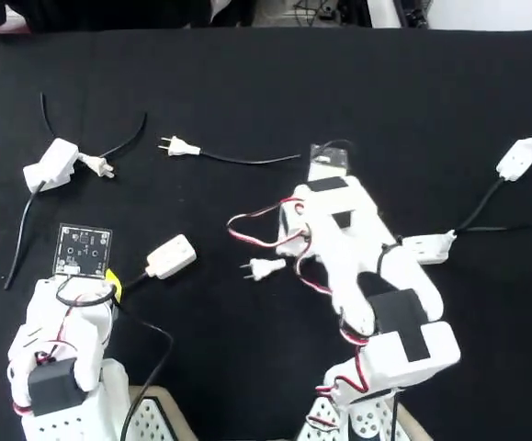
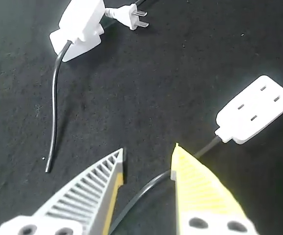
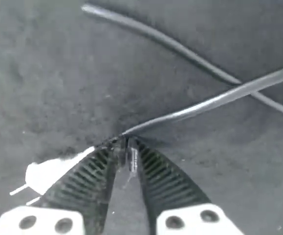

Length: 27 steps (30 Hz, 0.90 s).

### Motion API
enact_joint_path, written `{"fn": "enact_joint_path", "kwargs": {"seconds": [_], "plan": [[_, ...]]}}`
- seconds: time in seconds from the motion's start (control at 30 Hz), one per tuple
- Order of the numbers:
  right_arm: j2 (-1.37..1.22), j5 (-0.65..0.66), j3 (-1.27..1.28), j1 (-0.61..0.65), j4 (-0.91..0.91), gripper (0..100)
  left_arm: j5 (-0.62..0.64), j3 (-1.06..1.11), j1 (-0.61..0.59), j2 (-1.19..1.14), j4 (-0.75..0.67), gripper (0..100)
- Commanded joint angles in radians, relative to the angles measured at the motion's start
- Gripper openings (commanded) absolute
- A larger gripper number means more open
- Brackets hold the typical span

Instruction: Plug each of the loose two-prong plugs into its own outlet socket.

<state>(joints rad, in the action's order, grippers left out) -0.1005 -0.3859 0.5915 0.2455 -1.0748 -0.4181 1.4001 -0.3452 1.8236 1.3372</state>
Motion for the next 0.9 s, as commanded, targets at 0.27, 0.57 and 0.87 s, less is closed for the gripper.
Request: {"fn": "enact_joint_path", "kwargs": {"seconds": [0.27, 0.57, 0.87], "plan": [[0.197, 0.057, 0.001, 0.04, 0.003, 1.6, -0.011, 0.007, 0.01, -0.002, 0.014, 17], [0.203, -0.201, 0.044, 0.133, 0.06, 15.2, 0.064, 0.059, -0.038, -0.002, -0.087, 17], [0.162, -0.292, 0.048, 0.195, 0.075, 17.7, 0.064, 0.094, -0.005, -0.002, -0.123, 17]]}}
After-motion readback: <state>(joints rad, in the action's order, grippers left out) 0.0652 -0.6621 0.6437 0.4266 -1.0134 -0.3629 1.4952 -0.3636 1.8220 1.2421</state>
